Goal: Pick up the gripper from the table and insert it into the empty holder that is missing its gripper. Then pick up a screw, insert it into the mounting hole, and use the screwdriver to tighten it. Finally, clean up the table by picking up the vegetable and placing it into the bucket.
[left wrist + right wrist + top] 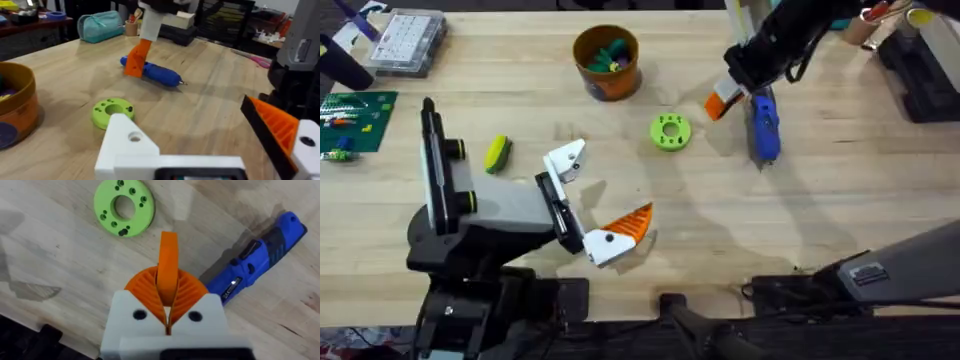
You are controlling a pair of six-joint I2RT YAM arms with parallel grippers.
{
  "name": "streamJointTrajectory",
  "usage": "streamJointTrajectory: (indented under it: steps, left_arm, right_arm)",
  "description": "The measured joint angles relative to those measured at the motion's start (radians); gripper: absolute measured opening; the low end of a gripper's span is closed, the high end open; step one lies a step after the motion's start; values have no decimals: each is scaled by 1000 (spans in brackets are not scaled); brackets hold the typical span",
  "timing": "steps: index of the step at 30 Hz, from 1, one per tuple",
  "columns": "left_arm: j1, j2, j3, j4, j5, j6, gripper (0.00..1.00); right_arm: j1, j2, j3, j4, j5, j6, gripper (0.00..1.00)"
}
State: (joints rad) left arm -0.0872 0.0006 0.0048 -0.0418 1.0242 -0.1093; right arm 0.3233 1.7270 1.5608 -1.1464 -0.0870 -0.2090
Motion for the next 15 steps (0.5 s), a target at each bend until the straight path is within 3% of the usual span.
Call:
streamJointTrajectory:
  steps: [8, 15]
  left_arm:
    - [0, 0, 0, 0, 89, 17, 991]
    - [0, 0, 0, 0, 113, 31, 991]
  right_arm:
    - [0, -40, 0, -3, -13, 19, 10]
    - [0, -41, 1, -4, -79, 52, 10]
